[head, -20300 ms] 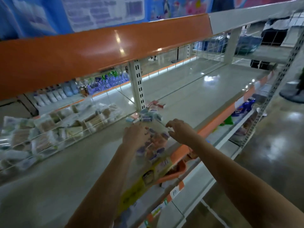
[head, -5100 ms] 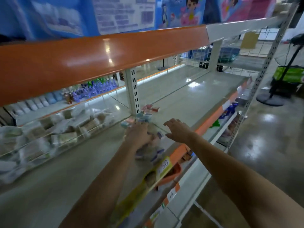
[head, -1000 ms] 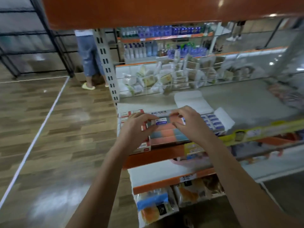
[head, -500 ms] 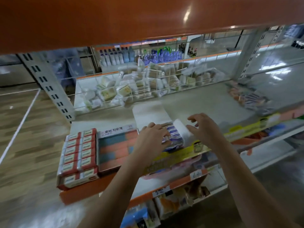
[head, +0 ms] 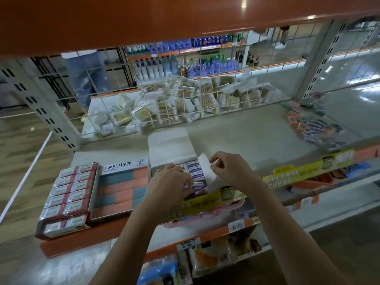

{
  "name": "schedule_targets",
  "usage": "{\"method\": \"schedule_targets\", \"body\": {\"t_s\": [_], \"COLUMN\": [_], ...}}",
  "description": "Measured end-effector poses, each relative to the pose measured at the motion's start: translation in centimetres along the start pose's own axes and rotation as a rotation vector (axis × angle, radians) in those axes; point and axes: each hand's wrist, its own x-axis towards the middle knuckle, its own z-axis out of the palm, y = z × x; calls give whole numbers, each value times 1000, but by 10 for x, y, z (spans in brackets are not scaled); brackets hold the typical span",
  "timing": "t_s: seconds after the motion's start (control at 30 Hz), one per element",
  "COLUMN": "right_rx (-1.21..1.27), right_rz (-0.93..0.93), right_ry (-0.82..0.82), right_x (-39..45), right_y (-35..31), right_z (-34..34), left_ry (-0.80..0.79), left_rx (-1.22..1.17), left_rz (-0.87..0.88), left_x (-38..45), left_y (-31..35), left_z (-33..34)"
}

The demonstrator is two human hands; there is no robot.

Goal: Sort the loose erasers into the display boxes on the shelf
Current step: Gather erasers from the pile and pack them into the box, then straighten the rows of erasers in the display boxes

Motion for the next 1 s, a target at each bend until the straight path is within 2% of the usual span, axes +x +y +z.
{"method": "schedule_targets", "body": {"t_s": [0.23,0.6,1.0], "right_rx": [1,-1,35], "right_rz": [-21,41,115], "right_ry": [3,55,86], "right_x": [2,4,-3], "right_y": [0,-7,-19], "right_z": [1,6,9], "left_ry": [-48,-92,-103], "left_rx": [153,-76,8], "left_rz": [37,99,280], "left_x": [11,11,22], "left_y": [12,-3,-11], "left_z": [-13,-2,-2]}}
